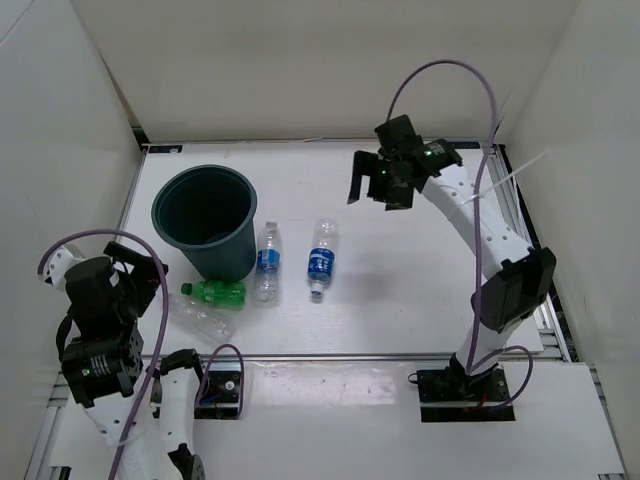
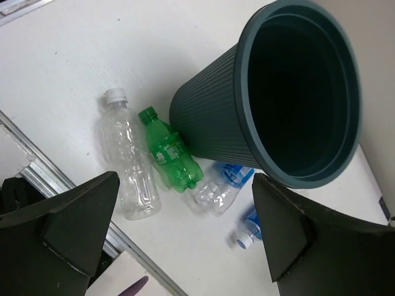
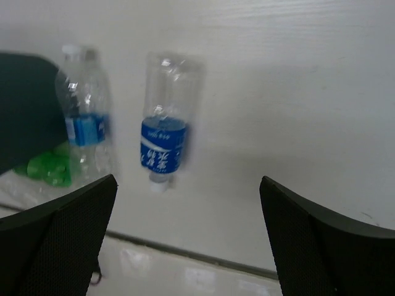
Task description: Put the plastic bottles in the bin
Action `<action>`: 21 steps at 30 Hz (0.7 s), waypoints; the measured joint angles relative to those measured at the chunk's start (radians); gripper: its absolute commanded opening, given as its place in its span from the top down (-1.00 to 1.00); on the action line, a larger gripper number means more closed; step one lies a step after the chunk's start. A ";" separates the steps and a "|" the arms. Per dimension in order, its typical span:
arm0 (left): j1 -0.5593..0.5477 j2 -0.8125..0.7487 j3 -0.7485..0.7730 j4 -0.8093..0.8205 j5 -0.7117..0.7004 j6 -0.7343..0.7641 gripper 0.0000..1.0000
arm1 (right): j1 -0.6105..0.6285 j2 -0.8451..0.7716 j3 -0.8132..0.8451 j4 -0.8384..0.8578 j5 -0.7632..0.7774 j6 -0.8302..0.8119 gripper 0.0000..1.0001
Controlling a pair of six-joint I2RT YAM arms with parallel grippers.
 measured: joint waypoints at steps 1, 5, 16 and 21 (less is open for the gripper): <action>0.000 0.010 -0.007 0.003 0.000 0.000 -1.00 | 0.017 0.010 -0.010 0.010 -0.037 -0.018 -1.00; -0.002 0.045 -0.015 0.008 -0.001 0.008 -1.00 | 0.035 0.097 -0.011 0.036 -0.185 -0.056 -1.00; -0.008 -0.042 -0.097 0.057 -0.071 0.003 -1.00 | 0.039 0.402 0.026 0.122 -0.459 -0.073 -1.00; -0.008 -0.059 -0.097 0.051 -0.106 0.000 -1.00 | 0.052 0.459 0.037 0.143 -0.512 -0.071 -1.00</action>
